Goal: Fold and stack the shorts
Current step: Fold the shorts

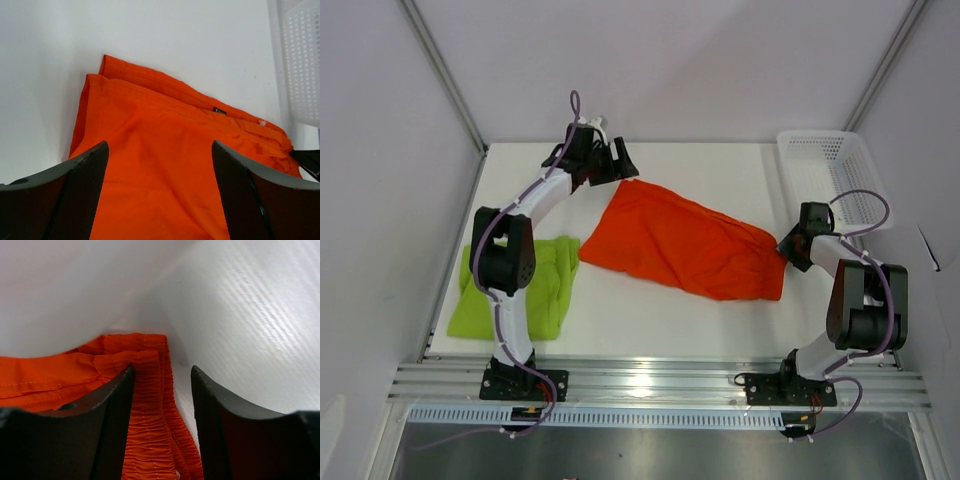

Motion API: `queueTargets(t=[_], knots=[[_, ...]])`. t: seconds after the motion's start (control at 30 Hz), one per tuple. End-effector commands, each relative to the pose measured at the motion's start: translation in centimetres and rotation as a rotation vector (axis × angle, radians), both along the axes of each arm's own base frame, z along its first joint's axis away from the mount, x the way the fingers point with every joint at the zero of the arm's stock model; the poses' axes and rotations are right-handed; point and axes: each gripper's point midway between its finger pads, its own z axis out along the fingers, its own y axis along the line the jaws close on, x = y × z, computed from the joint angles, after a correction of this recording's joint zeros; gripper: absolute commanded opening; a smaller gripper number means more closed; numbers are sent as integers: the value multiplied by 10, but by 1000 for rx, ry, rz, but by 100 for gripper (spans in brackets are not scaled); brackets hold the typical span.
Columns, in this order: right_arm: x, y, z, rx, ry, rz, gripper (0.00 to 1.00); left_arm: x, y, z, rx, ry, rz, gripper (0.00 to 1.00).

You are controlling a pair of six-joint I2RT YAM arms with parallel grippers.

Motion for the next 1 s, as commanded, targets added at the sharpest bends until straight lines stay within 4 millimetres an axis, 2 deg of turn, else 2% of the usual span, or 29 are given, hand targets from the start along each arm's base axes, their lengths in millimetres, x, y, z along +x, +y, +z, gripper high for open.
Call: queueTargets(t=[0.0,0.07,0.1,0.2,0.23,0.33,0.4,0.53,0.57,0.67,0.77,0.9,0.97], knots=[[-11,31,-18,84,77,122,50,-8,11,28,55,-72,9,85],[-8,42,-14,76,70,151,50,-13,16,27,80,-72,9,85],[-6,52,-10,65,66,181,52,-15,17,34,81,-86,12,85],[-6,47,0,26,61,149,70,-23,17,40,73,-92,0,85],[-7,44,4,17,55,135,88,-24,16,43,74,-96,-1,85],[-7,43,17,9,21,133,97,-30,15,51,83,-110,-7,85],[-8,44,25,7,-1,141,98,-35,11,57,90,-119,-17,85],[-5,60,47,67,-99,208,99,-41,2,67,105,-142,-40,85],[-6,77,56,99,-127,268,99,-43,-1,68,107,-142,-45,85],[-9,98,62,148,-145,353,99,-45,-4,67,109,-139,-47,85],[-12,106,56,155,-111,380,99,-49,-7,65,117,-133,-49,85],[-19,116,31,127,-21,409,99,-55,-11,65,122,-135,-53,85],[-18,112,23,78,13,403,100,-58,-13,64,125,-132,-58,85]])
